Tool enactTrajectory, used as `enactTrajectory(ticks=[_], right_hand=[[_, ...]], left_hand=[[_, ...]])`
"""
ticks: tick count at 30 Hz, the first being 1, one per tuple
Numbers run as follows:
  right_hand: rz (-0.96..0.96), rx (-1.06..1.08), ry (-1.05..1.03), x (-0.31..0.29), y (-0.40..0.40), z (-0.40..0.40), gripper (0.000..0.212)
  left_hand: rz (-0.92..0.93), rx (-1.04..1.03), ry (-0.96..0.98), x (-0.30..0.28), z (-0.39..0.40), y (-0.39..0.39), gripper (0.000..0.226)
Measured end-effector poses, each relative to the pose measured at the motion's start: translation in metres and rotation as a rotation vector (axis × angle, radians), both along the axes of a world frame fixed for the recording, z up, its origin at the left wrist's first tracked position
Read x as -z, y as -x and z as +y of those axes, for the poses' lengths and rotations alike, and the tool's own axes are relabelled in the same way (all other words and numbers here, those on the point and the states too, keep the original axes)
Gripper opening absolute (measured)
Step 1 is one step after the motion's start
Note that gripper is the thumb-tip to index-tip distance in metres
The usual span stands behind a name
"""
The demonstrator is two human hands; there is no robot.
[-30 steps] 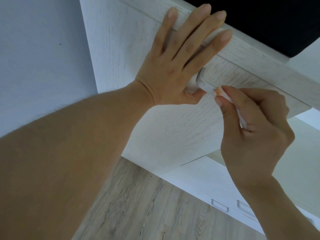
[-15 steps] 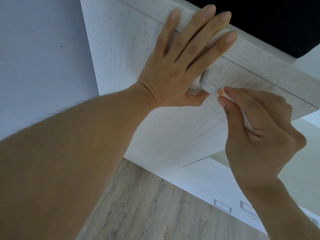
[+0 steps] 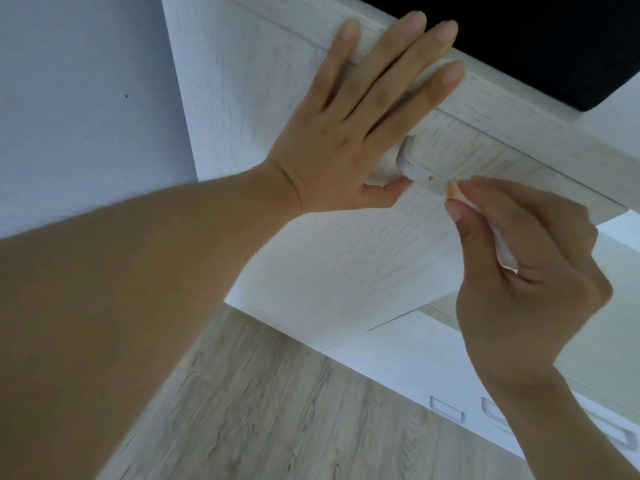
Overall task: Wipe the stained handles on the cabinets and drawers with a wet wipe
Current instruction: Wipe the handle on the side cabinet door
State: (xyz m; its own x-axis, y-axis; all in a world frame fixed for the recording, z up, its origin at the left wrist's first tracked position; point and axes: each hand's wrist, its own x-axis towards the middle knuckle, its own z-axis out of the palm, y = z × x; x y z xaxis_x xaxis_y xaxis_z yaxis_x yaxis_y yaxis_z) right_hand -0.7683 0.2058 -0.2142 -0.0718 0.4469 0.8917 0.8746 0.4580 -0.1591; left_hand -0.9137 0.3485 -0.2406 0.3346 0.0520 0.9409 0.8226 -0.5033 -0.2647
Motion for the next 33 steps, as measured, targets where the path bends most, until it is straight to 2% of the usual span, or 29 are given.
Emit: enactTrajectory(ticks=[2, 5, 12, 25, 29, 33], right_hand=[[-0.017, 0.013, -0.015, 0.001, 0.001, 0.001, 0.01], [0.002, 0.036, -0.058, 0.0, 0.008, 0.01, 0.009], [-0.101, 0.084, -0.069, -0.002, 0.003, 0.012, 0.008], [-0.061, 0.051, -0.05, -0.002, 0.023, 0.02, 0.007], [0.043, 0.065, -0.067, -0.004, 0.016, 0.012, 0.011], [-0.033, 0.017, -0.062, -0.003, 0.019, 0.018, 0.011]], left_hand=[[0.114, -0.001, 0.02, 0.006, 0.004, 0.02, 0.091], [0.231, -0.062, 0.053, 0.02, 0.012, 0.047, 0.086], [0.224, -0.081, 0.01, 0.025, 0.02, 0.045, 0.086], [0.191, -0.059, -0.065, 0.028, 0.024, 0.041, 0.085], [0.185, -0.05, -0.064, 0.027, 0.024, 0.041, 0.083], [0.204, -0.09, -0.126, 0.029, 0.026, 0.041, 0.081]])
